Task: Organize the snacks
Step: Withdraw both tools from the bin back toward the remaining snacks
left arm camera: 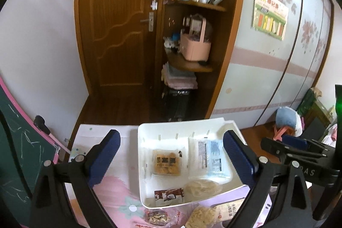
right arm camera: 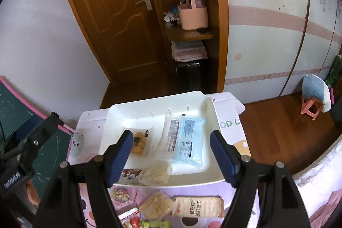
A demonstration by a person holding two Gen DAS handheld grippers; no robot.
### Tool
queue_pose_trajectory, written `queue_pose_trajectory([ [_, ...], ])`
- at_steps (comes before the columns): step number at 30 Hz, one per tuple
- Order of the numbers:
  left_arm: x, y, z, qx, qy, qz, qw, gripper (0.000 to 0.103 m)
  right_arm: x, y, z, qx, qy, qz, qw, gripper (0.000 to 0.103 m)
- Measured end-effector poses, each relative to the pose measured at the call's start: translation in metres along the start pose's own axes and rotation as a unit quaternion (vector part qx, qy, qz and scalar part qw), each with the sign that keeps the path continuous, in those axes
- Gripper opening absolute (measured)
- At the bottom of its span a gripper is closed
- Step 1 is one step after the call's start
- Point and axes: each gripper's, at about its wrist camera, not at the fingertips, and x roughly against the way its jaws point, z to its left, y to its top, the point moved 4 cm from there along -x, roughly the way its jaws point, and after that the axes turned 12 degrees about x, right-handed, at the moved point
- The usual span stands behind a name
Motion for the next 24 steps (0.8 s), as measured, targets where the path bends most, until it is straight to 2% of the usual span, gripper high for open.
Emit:
queue_pose_trajectory([
  [4, 0.027, 0.000, -0.004, -0.015, 0.001, -0.017, 0.9997, 0.097, 0.031, -0.003, 0.007, 0.021, -0.009, -0.020, 1.000, 0.075],
  [8, 0.054, -0.002, -0.006, -0.016, -0.005, -0.007, 0.9998, 0.097, 0.065, -0.011, 0.015, 0.034, 0.002, -0.045, 0.998, 0.075],
  [14, 0.094, -0.008, -0.006, -0.022, -0.009, -0.005, 0.9997, 0.097, 0.114, -0.027, 0.024, 0.069, -0.018, -0.081, 0.994, 0.075],
  [24, 0.151, -0.032, -0.005, -0.039, -0.030, 0.000, 0.9988, 0.097, 0.162, -0.075, 0.016, 0.097, -0.055, -0.061, 0.992, 0.075],
])
